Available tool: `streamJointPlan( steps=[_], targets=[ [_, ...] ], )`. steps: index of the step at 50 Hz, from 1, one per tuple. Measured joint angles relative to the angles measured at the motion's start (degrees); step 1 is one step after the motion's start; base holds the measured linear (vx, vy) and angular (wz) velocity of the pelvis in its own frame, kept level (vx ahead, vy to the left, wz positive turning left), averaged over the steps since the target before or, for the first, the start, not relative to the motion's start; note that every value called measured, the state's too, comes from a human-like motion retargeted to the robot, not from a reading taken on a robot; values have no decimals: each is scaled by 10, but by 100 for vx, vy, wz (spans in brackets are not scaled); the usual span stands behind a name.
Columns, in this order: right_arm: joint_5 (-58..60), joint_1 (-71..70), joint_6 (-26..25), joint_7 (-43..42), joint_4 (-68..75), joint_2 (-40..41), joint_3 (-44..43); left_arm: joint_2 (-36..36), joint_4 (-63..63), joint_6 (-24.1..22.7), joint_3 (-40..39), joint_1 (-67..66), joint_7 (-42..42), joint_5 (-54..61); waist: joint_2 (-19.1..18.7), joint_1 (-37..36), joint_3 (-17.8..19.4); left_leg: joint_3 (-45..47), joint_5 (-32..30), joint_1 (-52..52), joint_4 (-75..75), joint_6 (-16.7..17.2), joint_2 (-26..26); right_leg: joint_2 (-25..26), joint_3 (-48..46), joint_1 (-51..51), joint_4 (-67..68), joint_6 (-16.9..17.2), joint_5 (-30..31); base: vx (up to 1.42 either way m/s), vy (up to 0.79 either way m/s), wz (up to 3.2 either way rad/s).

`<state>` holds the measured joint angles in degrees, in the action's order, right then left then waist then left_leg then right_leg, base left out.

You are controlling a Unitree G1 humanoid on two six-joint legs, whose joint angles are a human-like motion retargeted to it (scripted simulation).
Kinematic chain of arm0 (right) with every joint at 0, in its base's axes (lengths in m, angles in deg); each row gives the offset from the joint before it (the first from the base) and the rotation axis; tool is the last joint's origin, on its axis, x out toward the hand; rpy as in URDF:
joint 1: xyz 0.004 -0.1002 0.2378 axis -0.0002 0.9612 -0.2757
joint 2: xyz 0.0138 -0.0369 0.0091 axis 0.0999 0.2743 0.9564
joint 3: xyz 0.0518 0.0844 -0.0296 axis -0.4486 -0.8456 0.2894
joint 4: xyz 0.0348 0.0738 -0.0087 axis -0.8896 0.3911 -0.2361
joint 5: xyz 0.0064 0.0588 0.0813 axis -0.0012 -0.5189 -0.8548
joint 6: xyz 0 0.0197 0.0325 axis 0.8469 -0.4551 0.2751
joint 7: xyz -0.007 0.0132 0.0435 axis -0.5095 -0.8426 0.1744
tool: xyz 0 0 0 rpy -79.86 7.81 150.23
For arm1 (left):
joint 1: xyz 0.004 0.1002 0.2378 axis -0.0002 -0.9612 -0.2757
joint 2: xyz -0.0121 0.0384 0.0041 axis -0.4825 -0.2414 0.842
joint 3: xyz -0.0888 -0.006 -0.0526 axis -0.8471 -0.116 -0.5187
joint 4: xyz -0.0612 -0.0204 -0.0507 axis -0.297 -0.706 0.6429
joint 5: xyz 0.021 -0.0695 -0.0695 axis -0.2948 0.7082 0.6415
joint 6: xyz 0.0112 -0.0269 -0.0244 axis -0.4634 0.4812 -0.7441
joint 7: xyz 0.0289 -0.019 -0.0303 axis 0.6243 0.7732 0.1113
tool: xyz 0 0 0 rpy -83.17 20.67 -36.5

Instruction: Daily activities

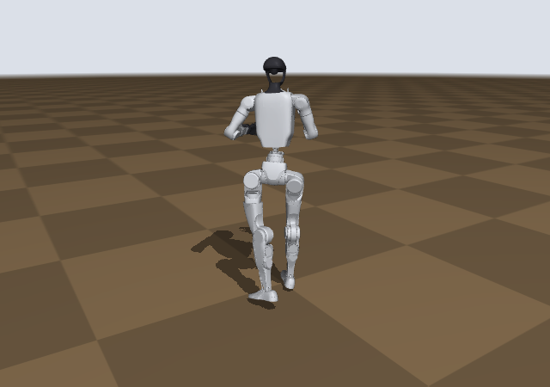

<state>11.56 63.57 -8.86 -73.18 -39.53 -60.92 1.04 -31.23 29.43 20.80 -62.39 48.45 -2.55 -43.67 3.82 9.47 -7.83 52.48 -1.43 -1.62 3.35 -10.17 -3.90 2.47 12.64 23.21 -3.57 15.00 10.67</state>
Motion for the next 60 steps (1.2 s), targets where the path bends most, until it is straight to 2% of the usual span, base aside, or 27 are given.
streamJointPlan(
  steps=[10, 20, 27, 32, 35, 39, 42, 50, 60],
  targets=[
    [27, -20, -33, 12, 13, -4, 21, 4, 7, 11, -16, -8, 4, 11, 1, 11, -12, 32, -12, 0, 1, -13, -13, 20, 23, 14, -1, 0, 16, -2, 0, -59],
    [56, -34, -72, 74, 7, -24, 6, 18, -2, 30, -26, 39, 14, -17, 19, -10, -5, 39, -33, -3, 1, -28, -27, 28, 42, 17, -2, 0, 22, -2, -1, -45],
    [56, -64, -86, 86, -13, -54, -9, 4, -19, 29, -18, 96, 40, -21, 37, -26, 12, 34, -54, 3, -5, -41, -33, 27, 53, 21, -2, 0, 29, -4, -5, -29],
    [58, -90, -100, 78, -6, -91, -23, -9, -48, 29, -7, 158, 66, -5, 62, -36, 45, 10, -76, 39, -79, -47, -12, 14, 63, 20, -2, 0, 34, -5, -11, -24],
    [62, -109, -108, 63, 6, -114, -37, -18, -72, 28, 1, 207, 89, 1, 75, -44, 80, -72, -54, 115, -175, -22, 28, 17, 68, 18, -1, 0, 38, -13, -11, -44],
    [70, -121, -113, 46, 16, -129, -45, -31, -90, 27, 4, 245, 119, -3, 57, -66, 119, -264, 57, 236, -240, 53, 61, 72, 77, 21, 0, 0, 61, -16, -7, -103],
    [77, -126, -115, 31, 17, -138, -48, -40, -94, 25, 5, 265, 141, -8, 40, -80, 137, -319, 97, 277, -265, 77, 82, 101, 68, 28, -1, 0, 74, -6, -6, -55],
    [95, -139, -110, -31, 20, -161, -65, -59, -103, 14, 13, 309, 200, -27, 23, -99, 171, -336, 117, 303, -265, 93, 102, 129, 39, 52, -3, 0, 92, -2, -1, -19],
    [118, -147, -97, -102, 25, -178, -82, -71, -116, 7, 21, 336, 260, -72, 29, -112, 186, -326, 101, 294, -223, 101, 93, 130, 25, 64, -4, 0, 101, 0, 0, 0]
  ],
)
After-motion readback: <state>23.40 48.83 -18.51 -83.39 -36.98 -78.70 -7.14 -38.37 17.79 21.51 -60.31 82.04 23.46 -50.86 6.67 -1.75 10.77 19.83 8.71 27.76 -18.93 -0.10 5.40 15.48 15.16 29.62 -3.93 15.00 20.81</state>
